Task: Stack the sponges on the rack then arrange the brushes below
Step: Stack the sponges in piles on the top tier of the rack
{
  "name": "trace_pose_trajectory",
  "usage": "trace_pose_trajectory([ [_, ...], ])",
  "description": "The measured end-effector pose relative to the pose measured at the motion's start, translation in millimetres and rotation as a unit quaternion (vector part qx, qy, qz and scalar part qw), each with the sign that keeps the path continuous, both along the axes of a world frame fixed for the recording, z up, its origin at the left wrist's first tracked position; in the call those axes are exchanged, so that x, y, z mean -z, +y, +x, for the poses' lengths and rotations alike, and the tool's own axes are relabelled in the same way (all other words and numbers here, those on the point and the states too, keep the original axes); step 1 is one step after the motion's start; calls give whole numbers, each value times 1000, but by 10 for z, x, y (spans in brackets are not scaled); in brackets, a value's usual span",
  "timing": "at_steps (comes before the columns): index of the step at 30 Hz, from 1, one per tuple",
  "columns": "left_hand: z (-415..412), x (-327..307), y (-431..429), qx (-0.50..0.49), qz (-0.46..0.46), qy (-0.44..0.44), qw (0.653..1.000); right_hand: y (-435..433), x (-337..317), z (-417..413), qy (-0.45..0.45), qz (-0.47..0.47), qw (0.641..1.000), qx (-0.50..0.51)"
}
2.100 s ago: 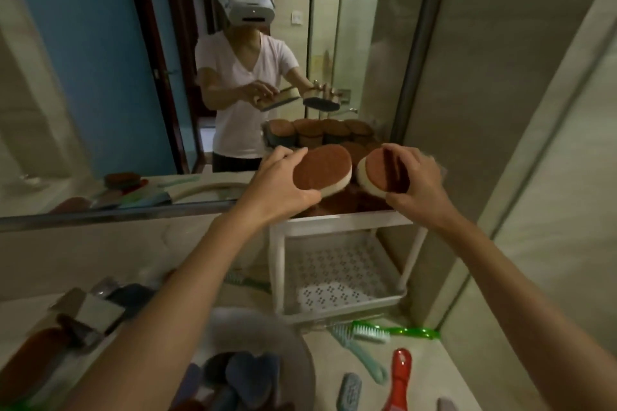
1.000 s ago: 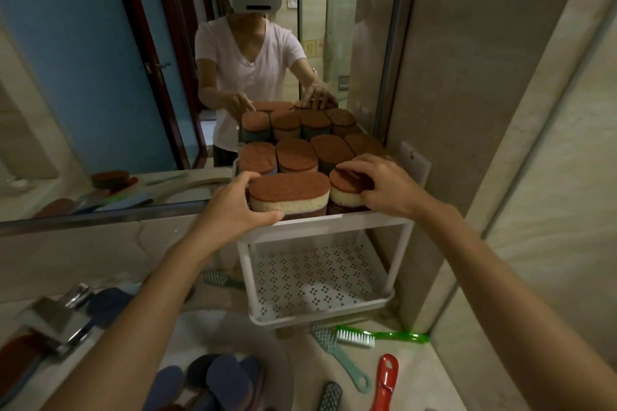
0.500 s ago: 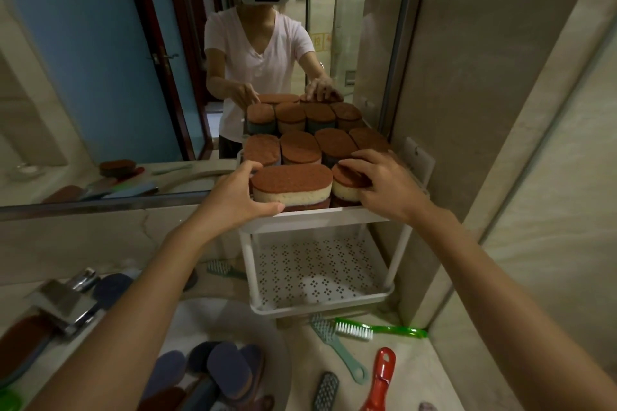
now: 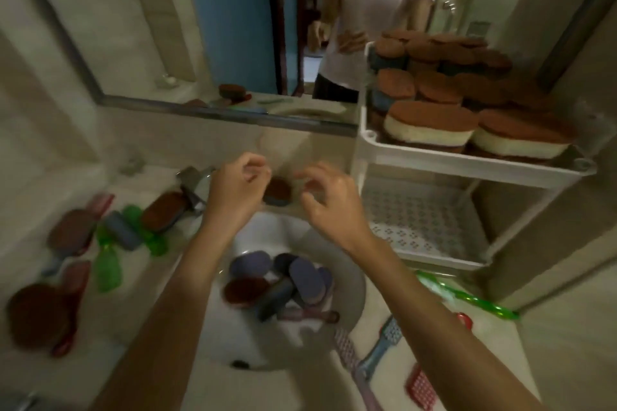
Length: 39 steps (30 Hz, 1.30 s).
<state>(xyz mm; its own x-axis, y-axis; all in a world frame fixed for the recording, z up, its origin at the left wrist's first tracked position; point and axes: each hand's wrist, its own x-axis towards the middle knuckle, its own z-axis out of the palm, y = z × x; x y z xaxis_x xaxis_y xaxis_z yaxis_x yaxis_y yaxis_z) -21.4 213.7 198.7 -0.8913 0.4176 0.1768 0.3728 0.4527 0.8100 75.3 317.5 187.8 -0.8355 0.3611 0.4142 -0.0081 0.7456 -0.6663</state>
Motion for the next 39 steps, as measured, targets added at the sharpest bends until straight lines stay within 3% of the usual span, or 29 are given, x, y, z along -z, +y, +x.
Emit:
trace_pose_trajectory([
  [4, -294, 447, -801, -111, -34, -65, 991, -651, 424, -518, -106, -65, 992, -34],
  [12, -846, 1233, -2388, -226, -162, -132, 952, -2089, 1093, -1395, -284, -67, 947, -132],
  [19, -1420, 1725, -3410, -314, -183, -189, 912, -3062, 1508, -2004, -387, -92, 905, -153],
  [24, -1737, 1956, -3605, -302, -86, -334, 888, -3365, 1658, -2301, -441, -184, 868, -137],
  [30, -1946, 2067, -3654, -300, 67, -422, 853, -3429, 1655, -2488, -458, -351, 813, -76],
  [36, -2243, 1866, -3407, -210, 82, -381, 897, -3146, 1613, -2677, -386, -475, 791, -9],
  [39, -2511, 1818, -3230, -197, 0, -303, 932, -2946, 1646, -2775, -330, -502, 798, 45],
])
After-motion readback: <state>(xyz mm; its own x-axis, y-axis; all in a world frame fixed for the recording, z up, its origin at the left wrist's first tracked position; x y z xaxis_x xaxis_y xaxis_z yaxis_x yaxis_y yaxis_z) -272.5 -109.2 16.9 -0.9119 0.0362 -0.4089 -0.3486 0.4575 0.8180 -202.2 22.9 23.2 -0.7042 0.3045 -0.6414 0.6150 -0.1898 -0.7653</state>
